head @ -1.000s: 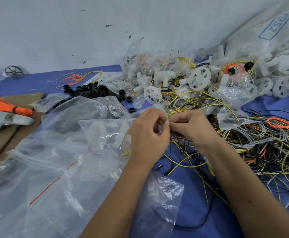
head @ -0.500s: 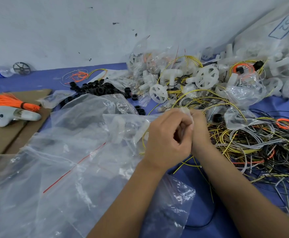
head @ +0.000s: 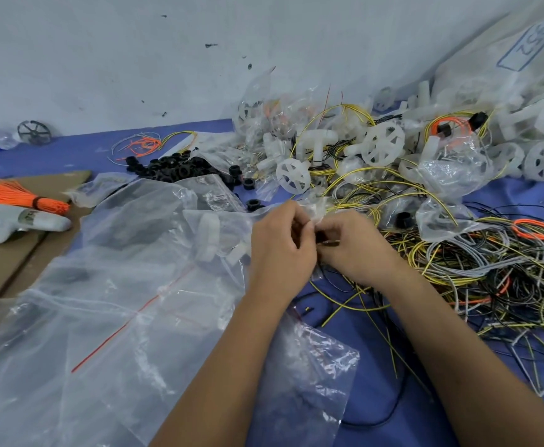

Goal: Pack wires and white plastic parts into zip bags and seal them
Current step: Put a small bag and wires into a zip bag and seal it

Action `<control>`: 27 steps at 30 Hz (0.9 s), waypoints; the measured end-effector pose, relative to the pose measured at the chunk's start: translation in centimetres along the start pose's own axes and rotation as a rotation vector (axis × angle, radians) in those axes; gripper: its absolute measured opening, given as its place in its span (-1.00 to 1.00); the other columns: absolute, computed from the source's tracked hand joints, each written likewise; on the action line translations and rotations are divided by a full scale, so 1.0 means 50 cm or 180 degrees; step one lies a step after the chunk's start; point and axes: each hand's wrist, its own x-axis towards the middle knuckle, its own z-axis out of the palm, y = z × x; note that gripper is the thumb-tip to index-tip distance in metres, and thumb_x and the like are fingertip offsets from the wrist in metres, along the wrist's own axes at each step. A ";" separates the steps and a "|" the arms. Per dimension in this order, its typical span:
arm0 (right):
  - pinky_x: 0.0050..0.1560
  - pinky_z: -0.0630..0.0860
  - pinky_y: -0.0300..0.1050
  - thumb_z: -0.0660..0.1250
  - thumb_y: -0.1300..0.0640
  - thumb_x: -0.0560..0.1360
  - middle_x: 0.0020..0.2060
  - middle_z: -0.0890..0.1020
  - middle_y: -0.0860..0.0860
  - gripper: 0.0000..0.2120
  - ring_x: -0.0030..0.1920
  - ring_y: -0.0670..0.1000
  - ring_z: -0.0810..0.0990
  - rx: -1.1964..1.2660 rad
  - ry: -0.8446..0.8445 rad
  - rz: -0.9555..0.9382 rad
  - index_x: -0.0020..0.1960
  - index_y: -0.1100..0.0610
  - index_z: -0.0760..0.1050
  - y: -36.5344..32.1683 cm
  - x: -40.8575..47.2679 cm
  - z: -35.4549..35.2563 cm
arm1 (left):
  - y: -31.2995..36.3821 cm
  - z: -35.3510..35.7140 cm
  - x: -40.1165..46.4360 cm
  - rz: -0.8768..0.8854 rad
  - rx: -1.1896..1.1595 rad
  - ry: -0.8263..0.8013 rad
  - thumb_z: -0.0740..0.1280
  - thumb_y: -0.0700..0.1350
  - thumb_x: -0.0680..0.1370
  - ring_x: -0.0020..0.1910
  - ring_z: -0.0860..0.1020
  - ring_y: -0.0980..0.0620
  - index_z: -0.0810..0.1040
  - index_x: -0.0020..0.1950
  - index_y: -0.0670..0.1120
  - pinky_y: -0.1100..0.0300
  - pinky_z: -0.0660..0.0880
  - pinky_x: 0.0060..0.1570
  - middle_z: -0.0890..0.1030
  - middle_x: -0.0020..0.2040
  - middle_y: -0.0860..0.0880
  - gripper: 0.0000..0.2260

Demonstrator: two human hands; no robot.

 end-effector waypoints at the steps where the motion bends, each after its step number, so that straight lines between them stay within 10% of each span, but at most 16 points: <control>1: -0.16 0.61 -0.03 0.45 0.31 0.43 -0.36 0.68 -0.01 -0.87 -0.27 -0.03 0.66 -0.0041 0.0239 0.0008 -0.21 0.11 0.68 0.001 -0.001 -0.002 | -0.003 -0.002 0.001 -0.0039 0.0056 -0.0023 0.42 -0.24 0.51 -0.30 0.52 0.04 0.51 -0.18 -0.11 0.00 0.50 -0.23 0.55 -0.31 0.05 -0.88; 5: -0.31 0.61 -0.15 0.47 0.05 0.53 -0.36 0.68 0.01 -0.84 -0.33 0.07 0.66 0.0594 0.0707 0.0324 -0.21 0.06 0.68 0.006 -0.006 -0.036 | -0.015 -0.008 0.005 -0.0251 0.0099 0.0081 0.40 -0.24 0.53 -0.30 0.55 0.01 0.52 -0.18 -0.11 -0.04 0.51 -0.21 0.56 -0.33 0.04 -0.88; 8: -0.37 0.40 -0.32 0.51 -0.15 0.44 -0.34 0.67 -0.03 -0.72 -0.45 -0.14 0.51 0.0241 -0.0315 0.0230 -0.20 0.07 0.68 0.008 -0.015 -0.064 | -0.016 -0.010 0.005 -0.0299 0.0068 0.0165 0.40 -0.21 0.53 -0.32 0.55 0.04 0.51 -0.19 -0.07 -0.02 0.52 -0.25 0.55 -0.33 0.07 -0.87; 11: -0.32 0.45 -0.37 0.64 0.00 0.33 -0.24 0.70 -0.12 -0.81 -0.38 -0.21 0.56 0.0093 -0.1113 0.0280 -0.11 -0.04 0.70 0.004 -0.023 -0.064 | -0.019 -0.009 0.007 -0.0335 0.0035 0.0256 0.39 -0.20 0.53 -0.33 0.55 0.06 0.51 -0.19 -0.04 0.00 0.52 -0.27 0.55 -0.34 0.08 -0.86; 15: 0.00 0.66 0.08 0.56 0.24 0.43 -0.21 0.74 -0.07 -0.88 -0.14 0.06 0.72 0.0307 -0.0845 0.0405 -0.11 0.04 0.73 0.010 -0.018 -0.065 | -0.023 -0.008 0.010 -0.0349 -0.0009 0.0341 0.38 -0.17 0.52 -0.32 0.55 0.11 0.51 -0.20 -0.01 0.06 0.52 -0.29 0.56 -0.33 0.11 -0.87; 20: -0.53 0.42 -0.26 0.59 0.05 0.41 -0.35 0.70 0.00 -0.86 -0.47 -0.01 0.63 0.0401 -0.0735 0.0459 -0.17 0.08 0.67 0.000 -0.021 -0.038 | -0.022 -0.005 0.008 -0.0306 0.0005 0.0345 0.40 -0.19 0.52 -0.33 0.54 0.12 0.50 -0.21 -0.01 0.21 0.48 -0.31 0.55 -0.34 0.11 -0.85; 27: -0.26 0.56 -0.02 0.47 0.32 0.47 -0.28 0.72 0.14 -0.96 -0.43 0.03 0.61 0.0982 -0.0749 0.0557 -0.14 0.22 0.68 -0.019 -0.021 -0.021 | -0.017 -0.008 0.005 -0.0336 -0.0071 0.0337 0.39 -0.19 0.51 -0.31 0.56 0.09 0.50 -0.20 0.00 0.27 0.46 -0.32 0.56 -0.32 0.10 -0.85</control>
